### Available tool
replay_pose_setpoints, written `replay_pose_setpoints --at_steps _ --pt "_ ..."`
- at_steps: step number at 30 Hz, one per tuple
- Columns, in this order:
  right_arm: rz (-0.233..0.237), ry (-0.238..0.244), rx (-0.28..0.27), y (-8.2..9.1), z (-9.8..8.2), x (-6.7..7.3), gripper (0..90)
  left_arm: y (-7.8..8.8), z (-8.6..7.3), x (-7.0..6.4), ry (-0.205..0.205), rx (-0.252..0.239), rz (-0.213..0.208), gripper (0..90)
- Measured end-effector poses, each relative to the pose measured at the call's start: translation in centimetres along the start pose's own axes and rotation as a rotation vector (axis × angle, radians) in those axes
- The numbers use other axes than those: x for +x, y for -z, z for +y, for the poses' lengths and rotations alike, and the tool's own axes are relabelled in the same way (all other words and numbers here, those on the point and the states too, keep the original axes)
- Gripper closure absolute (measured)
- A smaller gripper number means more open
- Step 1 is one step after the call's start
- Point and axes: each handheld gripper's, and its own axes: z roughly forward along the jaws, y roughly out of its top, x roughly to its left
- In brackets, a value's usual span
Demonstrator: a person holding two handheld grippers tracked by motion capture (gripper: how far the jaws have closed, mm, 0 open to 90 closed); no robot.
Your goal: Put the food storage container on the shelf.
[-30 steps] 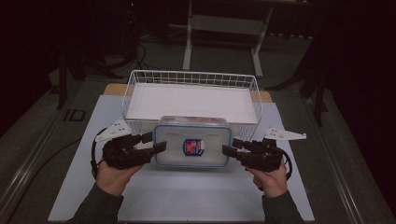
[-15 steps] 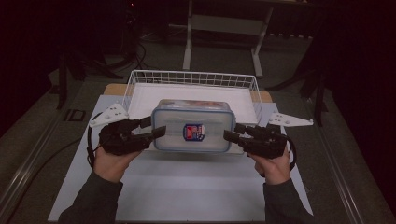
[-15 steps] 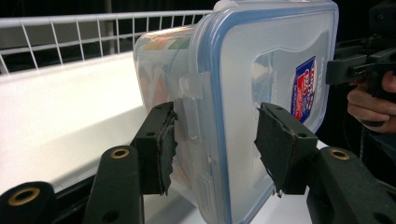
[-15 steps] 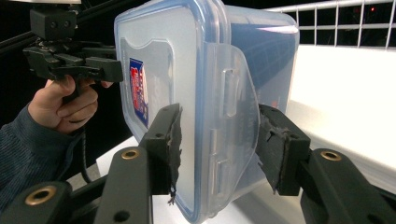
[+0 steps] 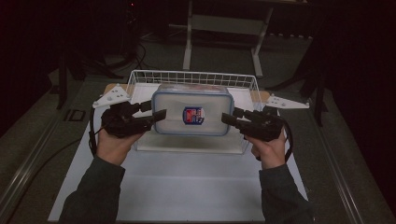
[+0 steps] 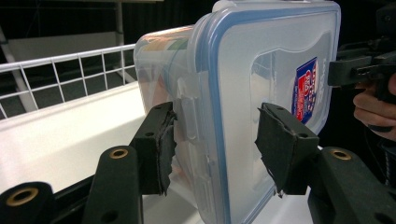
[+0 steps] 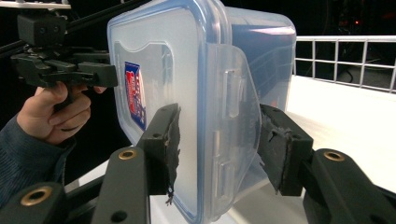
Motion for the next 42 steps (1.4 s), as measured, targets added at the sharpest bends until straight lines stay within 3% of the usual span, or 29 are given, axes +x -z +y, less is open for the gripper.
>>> replay_pose_setpoints --at_steps 8,18,25,42 --pt "-0.024 -0.024 0.010 -1.1 0.4 -1.2 48.7 -1.2 0.5 1.1 0.004 0.008 0.016 46.6" --pt "-0.022 -0.077 0.011 -1.8 0.8 -2.4 48.9 -2.1 0.8 1.9 0.045 0.003 0.023 45.1" --pt "-0.020 -0.144 0.014 -2.1 1.2 -3.0 48.9 -2.6 1.2 2.2 0.080 0.009 0.032 44.2" --pt "-0.050 -0.198 0.033 -2.7 2.2 -3.6 47.9 -3.6 1.9 3.1 0.159 0.014 0.040 42.9"
